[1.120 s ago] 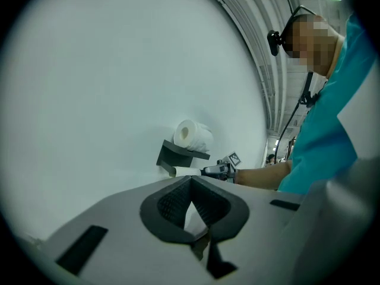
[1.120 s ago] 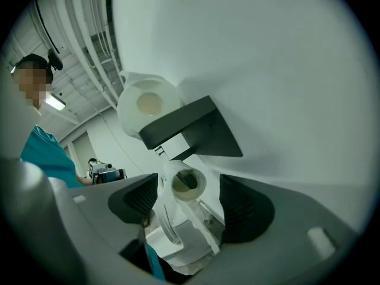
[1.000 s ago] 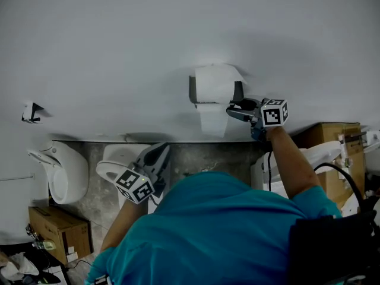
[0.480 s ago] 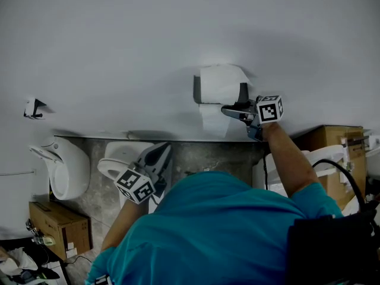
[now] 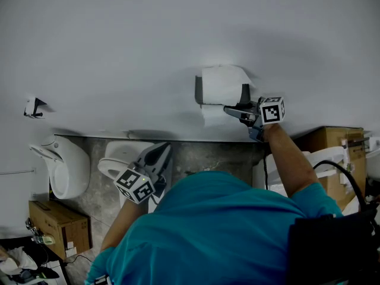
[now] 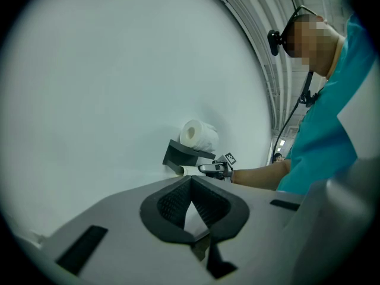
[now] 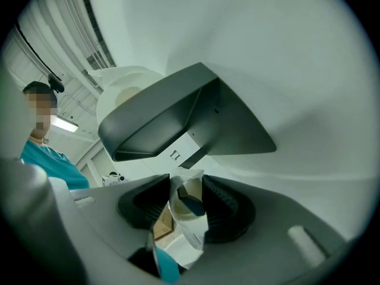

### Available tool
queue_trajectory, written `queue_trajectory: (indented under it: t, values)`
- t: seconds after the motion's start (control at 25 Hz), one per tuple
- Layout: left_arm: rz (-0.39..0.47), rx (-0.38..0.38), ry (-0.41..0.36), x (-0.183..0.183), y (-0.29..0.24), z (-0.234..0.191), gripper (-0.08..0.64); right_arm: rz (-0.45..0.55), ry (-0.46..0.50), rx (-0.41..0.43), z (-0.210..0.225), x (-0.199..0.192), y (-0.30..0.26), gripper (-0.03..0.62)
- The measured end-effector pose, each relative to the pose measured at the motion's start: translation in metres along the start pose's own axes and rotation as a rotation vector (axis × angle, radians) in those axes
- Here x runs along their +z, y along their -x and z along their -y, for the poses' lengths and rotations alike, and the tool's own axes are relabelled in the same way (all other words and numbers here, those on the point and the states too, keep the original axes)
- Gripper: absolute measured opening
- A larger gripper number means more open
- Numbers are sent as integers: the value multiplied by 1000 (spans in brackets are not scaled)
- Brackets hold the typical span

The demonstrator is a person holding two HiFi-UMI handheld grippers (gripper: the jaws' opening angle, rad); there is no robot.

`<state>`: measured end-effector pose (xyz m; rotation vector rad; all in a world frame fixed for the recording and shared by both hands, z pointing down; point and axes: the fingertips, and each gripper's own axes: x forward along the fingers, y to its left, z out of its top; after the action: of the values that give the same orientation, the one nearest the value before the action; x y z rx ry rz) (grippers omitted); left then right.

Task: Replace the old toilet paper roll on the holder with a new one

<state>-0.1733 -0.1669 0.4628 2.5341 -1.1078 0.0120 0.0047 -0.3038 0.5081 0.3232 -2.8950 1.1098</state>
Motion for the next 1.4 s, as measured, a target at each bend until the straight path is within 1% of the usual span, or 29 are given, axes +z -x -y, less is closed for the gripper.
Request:
queue_trajectory:
  t: [0.16, 0.44, 0.84, 1.4]
  values:
    - [9, -9, -1, 0, -1, 0, 8, 4, 7, -19, 0, 1, 8, 164]
    - [7, -16, 0, 2, -4, 1, 8, 31, 23, -76, 4, 5, 27, 153]
    - [15, -44, -4, 1, -12, 8, 8, 36, 62, -159, -1, 7, 57, 149]
    - [21, -79, -12, 4, -19, 16, 8, 74, 76, -254, -2, 6, 104, 146]
